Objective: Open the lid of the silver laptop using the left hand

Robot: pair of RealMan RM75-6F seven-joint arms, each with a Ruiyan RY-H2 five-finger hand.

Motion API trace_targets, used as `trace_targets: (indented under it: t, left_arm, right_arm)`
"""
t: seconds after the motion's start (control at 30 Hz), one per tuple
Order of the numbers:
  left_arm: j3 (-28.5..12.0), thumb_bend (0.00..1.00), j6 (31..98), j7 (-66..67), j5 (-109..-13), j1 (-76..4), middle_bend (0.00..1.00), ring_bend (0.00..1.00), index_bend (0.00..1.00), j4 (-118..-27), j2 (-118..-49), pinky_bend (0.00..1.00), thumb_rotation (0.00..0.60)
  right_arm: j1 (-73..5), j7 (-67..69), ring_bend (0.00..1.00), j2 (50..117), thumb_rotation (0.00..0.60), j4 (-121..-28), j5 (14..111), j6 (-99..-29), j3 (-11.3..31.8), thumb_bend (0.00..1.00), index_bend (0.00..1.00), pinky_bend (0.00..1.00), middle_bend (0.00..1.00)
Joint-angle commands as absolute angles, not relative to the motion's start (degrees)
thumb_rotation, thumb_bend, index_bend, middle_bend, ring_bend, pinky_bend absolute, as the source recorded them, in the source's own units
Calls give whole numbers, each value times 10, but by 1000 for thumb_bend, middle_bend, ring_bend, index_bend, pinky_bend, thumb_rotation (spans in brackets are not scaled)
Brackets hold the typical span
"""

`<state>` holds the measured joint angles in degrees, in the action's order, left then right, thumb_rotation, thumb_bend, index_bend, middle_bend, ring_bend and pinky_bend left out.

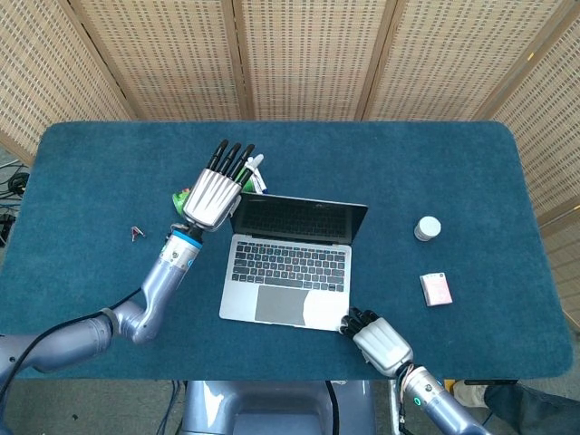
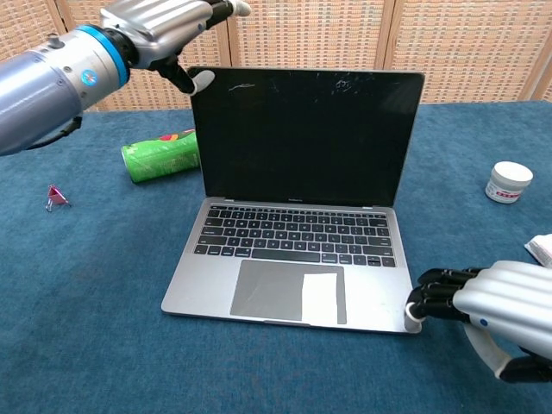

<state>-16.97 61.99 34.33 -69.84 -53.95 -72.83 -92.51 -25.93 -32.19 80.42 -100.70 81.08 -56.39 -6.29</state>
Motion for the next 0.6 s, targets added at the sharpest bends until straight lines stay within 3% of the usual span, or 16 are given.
trace_targets:
  t: [0.03,0.33,0.6]
  left_arm:
    - [-156,469,635,323,-718,-520,0,0,0,-760,-891,0,600]
    - [-126,454,687,222,-787,-464,0,0,0,-840,-797,0,600]
    - [-127,281,744,129,-791,-403,0,0,0,-865,-725,0,600]
  right_arm:
    - [-256,-328,81,802,600,-1012,810,-573,-60,1000,228,200,188]
    - [-242,-299,81,776,600,-1033,833,-627,-42,1000,228,200,190]
    - [-220,-194,81,732,600,-987,876,-710,-15,1000,228,200,190]
